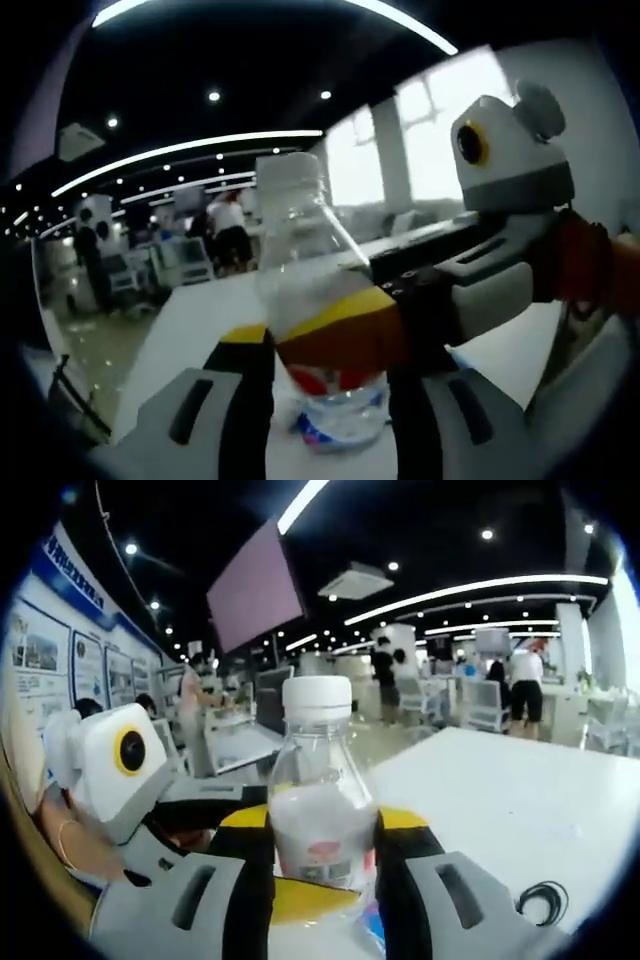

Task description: Arrange the tabletop items into an orderly group along one side of the table until the central work area is clear of visible clutter.

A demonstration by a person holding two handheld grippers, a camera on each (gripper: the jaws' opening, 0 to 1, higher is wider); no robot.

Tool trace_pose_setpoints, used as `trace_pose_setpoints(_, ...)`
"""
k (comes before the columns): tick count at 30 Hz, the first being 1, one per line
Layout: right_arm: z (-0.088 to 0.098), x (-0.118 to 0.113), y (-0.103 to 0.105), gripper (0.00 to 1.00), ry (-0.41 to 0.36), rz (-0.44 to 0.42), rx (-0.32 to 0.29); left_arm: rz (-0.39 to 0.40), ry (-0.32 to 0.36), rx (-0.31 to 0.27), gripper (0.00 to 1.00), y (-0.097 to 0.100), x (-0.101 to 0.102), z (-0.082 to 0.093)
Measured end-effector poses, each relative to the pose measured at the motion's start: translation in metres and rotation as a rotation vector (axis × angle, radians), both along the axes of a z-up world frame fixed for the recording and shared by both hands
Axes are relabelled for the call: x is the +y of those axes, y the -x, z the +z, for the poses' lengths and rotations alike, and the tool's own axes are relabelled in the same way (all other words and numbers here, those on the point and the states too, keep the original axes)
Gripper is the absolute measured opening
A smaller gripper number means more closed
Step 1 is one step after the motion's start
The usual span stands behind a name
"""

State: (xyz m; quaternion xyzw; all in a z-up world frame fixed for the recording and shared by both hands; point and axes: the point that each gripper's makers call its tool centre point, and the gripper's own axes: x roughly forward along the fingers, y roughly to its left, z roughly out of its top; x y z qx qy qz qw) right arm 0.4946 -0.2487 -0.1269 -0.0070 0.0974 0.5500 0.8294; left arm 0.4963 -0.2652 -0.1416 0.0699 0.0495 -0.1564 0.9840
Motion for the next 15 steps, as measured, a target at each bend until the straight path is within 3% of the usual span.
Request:
trace_pose_setpoints(4,0.003,0.005,0.003,0.40,-0.002,0.016,-0.027,0.027,0.002,-0.030,0.38,0.003,0.005,0.003)
trace_pose_setpoints(8,0.003,0.008,0.001,0.43,-0.021,0.011,0.006,0.034,0.051,-0.032,0.36,0.004,0.008,0.005)
trace_pose_setpoints(10,0.003,0.005,-0.006,0.53,-0.010,-0.035,-0.015,0.042,0.046,-0.034,0.36,0.004,0.010,0.005)
trace_pose_setpoints(15,0.001,0.003,-0.013,0.75,-0.027,-0.064,0.029,0.044,0.059,-0.039,0.35,0.002,0.014,0.007)
